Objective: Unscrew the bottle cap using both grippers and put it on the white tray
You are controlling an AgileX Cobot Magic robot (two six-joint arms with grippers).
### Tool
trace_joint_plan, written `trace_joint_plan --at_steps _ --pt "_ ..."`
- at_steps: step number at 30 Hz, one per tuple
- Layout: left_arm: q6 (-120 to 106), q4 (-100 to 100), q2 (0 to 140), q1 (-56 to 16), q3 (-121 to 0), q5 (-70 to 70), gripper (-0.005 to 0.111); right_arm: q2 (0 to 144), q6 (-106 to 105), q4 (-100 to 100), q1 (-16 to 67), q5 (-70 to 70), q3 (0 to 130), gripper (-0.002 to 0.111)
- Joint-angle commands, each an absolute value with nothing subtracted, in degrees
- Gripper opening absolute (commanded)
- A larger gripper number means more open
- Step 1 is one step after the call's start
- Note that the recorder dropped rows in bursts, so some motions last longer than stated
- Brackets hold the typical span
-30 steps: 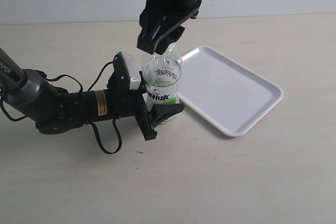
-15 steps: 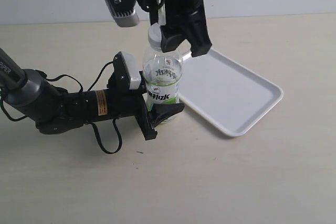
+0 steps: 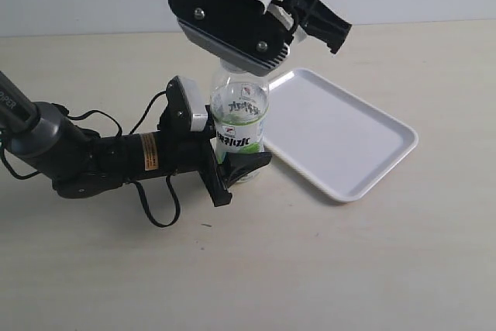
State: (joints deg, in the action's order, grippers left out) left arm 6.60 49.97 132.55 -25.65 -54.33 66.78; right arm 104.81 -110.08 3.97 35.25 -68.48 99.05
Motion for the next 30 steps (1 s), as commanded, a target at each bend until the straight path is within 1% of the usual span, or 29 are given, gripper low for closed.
trace_joint_plan --at_steps 1,7,12,17,25,29,30 --pt "6.39 50.76 132.11 -25.63 -54.16 65.23 0.002 104.76 -116.91 6.82 35.28 -67.3 98.9 0.0" --pt "6.39 50.65 132.11 -25.63 -54.16 65.23 0.002 103.8 -115.27 7.66 35.28 -67.3 98.9 0.0" --pt "6.39 50.65 132.11 -25.63 -54.16 65.23 0.002 100.68 -114.8 3.52 35.28 -67.64 98.9 0.0" --pt "6.39 50.53 132.11 -25.63 -54.16 65.23 0.002 97.19 -109.53 0.72 35.28 -68.38 98.9 0.0" --pt "6.39 50.53 132.11 -25.63 -54.16 65.23 0.002 93.14 -82.38 5.38 34.41 -69.35 98.9 0.0" --pt "6.39 50.53 132.11 -25.63 -54.16 65.23 0.002 93.0 -71.16 5.89 29.98 -69.96 98.75 0.0" --pt "6.39 50.79 132.11 -25.63 -54.16 65.23 0.002 93.1 -68.46 6.55 27.82 -69.96 98.44 0.0"
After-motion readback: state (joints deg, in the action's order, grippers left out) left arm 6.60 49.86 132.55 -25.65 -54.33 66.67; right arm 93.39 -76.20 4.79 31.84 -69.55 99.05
